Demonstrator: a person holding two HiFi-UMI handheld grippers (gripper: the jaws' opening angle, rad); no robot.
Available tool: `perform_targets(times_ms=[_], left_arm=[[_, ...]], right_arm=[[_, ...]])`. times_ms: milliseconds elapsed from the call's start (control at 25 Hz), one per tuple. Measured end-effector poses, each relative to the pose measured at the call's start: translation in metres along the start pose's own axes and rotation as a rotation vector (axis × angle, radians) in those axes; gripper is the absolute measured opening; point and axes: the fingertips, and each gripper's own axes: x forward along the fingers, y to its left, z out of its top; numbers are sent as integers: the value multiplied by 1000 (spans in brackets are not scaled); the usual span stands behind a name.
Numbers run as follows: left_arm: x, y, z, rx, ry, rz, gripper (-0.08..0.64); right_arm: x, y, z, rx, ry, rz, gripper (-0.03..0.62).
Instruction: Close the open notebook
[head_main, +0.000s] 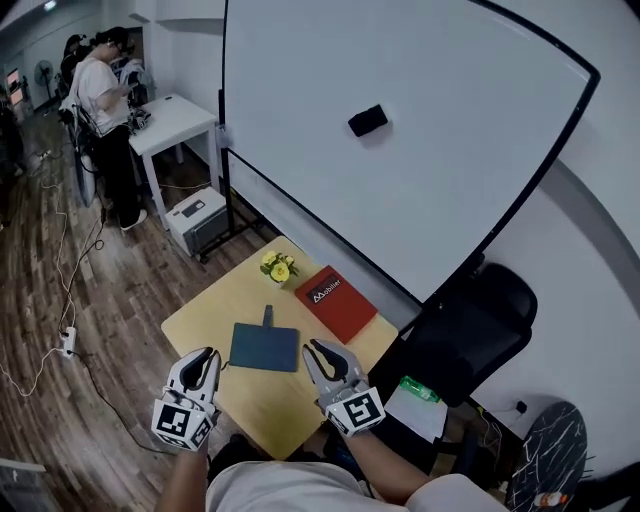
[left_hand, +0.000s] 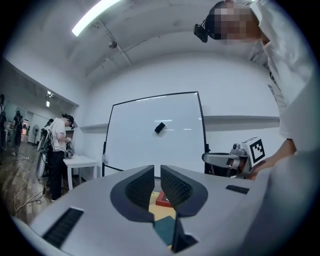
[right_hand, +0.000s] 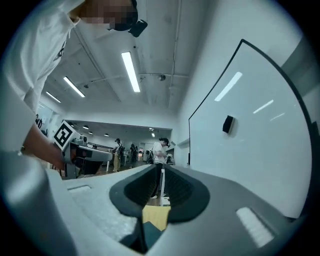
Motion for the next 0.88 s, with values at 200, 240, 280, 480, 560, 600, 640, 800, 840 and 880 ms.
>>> perform_targets(times_ms=[200,240,280,480,560,600,640,800,840,880], left_arm=[[-42,-28,5,8,-27,-34,46],[-49,-31,6,9,-31,-36,46],[-57,-34,6,7,-33,-38,46],[-110,-40,1,-28,-48,-46,46],[-128,-44,-1,-28,-50,-56,46],[-137,-47,-3,-25,-49,-62,46],[-146,-50,-7,-25,-48,-69,46],[-189,-63,-23,-57,-29,-80,46],[-202,-67,-27,-62,-23,-81,46],[-215,-72,-31,-65,-16,-82,46]], right_arm=[[-40,25,11,7,-30,-28,49],[-48,28,13,10,-29,-38,49],[-57,32,13,11,-24,-46,49],[-98,73,1,60,25,-86,49],[-112,87,7,47,22,-111,49],[-120,93,9,31,24,-123,49],[-129,99,8,21,31,-135,49],[-162,127,3,7,72,-169,49],[-171,137,5,0,79,-170,49],[-180,147,6,-5,85,-171,49]])
